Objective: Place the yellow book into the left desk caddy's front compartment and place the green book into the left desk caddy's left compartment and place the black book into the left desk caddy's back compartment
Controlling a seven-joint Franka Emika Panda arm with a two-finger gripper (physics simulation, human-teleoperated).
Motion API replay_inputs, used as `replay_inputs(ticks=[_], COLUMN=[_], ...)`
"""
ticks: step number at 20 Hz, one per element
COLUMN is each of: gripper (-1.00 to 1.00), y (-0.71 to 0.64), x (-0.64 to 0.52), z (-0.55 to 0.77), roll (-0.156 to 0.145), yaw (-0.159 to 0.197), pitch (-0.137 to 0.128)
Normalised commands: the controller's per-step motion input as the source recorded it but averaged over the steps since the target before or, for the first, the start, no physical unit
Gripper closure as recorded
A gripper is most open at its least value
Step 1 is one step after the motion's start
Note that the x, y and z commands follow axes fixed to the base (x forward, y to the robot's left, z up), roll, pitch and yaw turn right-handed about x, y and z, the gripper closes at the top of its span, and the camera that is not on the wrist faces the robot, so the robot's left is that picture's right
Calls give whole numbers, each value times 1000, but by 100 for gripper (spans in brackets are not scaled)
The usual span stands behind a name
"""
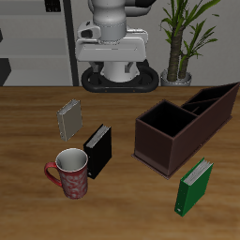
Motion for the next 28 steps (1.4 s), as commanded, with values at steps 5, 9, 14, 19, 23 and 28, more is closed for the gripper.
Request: replay_inputs(ticks=[5, 9, 14, 19, 23, 28], gripper=[-100, -100, -100, -100, -100, -100], y=[-381, -606, -393, -374, -275, -164], x=[-39, -79, -59, -103, -80, -93], z=[-8, -94, -124, -262, -287, -261], roll=[37, 12, -14, -40, -47, -46], yaw=[-51, -39, -19, -15, -36, -16], pitch=[-23, -36, -29, -60, -64, -66])
